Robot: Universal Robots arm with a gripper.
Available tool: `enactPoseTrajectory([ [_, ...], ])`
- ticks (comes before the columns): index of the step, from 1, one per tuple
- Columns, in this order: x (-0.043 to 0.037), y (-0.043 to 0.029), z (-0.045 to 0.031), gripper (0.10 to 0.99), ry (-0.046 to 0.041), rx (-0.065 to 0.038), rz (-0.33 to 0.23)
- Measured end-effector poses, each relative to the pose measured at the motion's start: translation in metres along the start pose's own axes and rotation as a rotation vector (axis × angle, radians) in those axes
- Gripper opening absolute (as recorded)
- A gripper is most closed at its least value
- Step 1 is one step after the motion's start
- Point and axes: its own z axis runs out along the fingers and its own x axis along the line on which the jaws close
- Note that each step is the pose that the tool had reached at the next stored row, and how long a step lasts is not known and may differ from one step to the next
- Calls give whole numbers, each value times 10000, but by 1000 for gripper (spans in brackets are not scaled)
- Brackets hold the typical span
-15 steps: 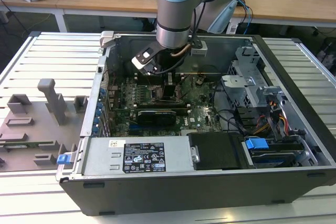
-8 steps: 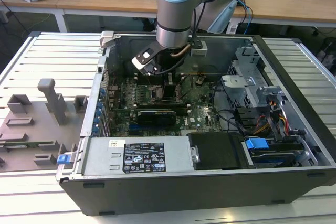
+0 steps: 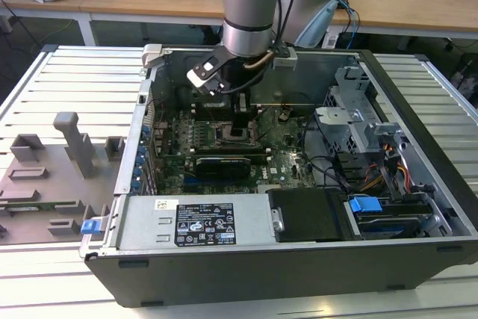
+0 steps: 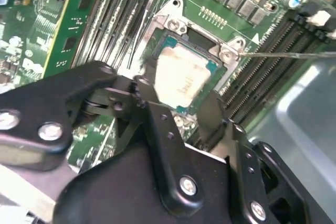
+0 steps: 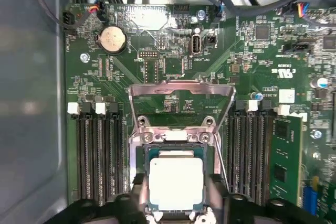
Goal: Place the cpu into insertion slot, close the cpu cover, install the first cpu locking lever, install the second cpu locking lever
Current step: 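Place the cpu into insertion slot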
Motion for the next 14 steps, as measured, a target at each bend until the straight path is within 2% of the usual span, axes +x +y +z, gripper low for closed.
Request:
enactPoseTrajectory([
  [1,5,-1,-43,537,-21,0,1],
  [4,18,-4,-175,353,-109,0,3],
  [5,19,-5,-203,235,-126,0,3],
  [6,21,-6,-255,173,-152,-1,3],
  [7,22,-7,-282,173,-164,-1,4],
  [8,24,-8,-327,106,-184,-1,4],
  [11,22,-13,-513,106,-271,-1,6],
  [13,21,-14,-561,106,-279,-2,7],
  [14,20,-16,-609,106,-284,-1,7],
])
